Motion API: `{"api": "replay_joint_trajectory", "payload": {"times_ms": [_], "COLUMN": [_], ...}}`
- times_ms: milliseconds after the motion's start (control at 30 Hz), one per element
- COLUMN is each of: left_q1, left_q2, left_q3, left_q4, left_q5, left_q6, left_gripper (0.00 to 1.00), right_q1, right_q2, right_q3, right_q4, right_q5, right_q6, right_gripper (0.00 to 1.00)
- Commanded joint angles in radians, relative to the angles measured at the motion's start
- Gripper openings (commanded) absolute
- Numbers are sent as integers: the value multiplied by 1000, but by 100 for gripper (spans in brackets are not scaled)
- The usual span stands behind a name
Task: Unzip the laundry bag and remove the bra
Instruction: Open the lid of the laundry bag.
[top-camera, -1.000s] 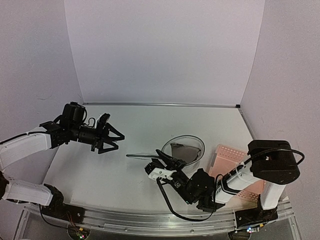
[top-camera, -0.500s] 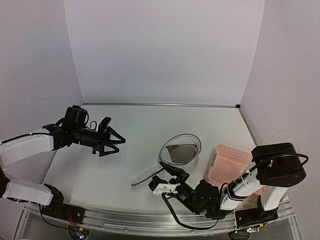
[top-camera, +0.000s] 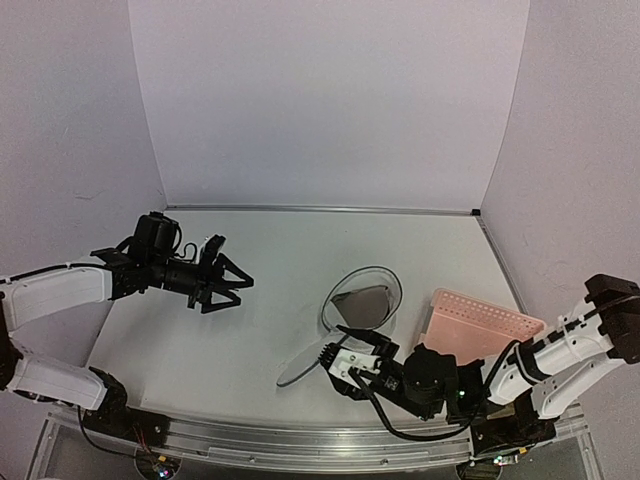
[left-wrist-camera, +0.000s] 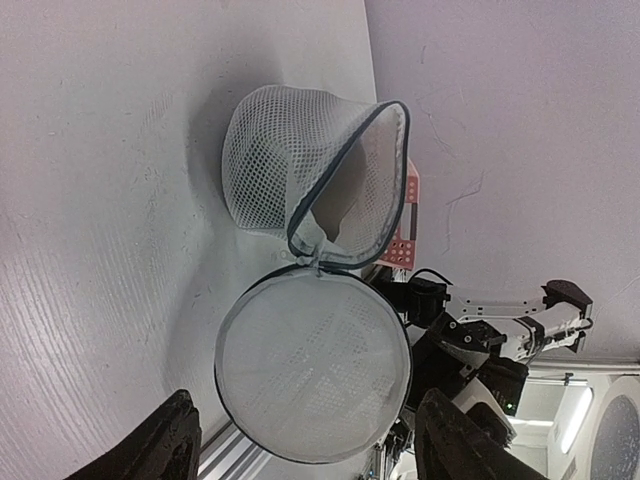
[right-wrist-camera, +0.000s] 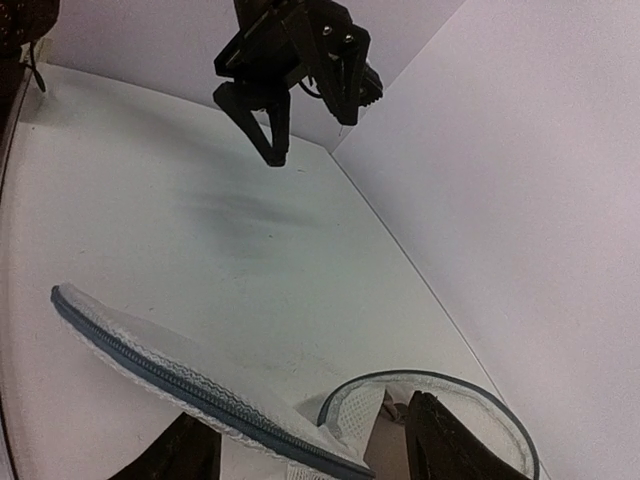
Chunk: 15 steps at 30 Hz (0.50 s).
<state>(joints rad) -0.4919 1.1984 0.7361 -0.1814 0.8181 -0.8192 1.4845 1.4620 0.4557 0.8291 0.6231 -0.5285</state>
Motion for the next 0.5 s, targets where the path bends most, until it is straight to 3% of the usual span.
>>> {"api": "replay_joint_trajectory", "payload": {"times_ms": [0, 467], "left_q1": [-5, -5], "left_q2": [8, 42], "left_q3": [8, 27], "left_q4": [50, 58], "left_q5": [29, 50], "left_q6": [13, 35], "left_gripper": [74, 74], "right_q1": [3, -2], "right_q2": [-107, -299], "right_q3": [8, 124], "right_q4": [-245, -884], "right_q5": [-39, -135], "right_q6": [129, 335], "right_gripper": [65, 73]}}
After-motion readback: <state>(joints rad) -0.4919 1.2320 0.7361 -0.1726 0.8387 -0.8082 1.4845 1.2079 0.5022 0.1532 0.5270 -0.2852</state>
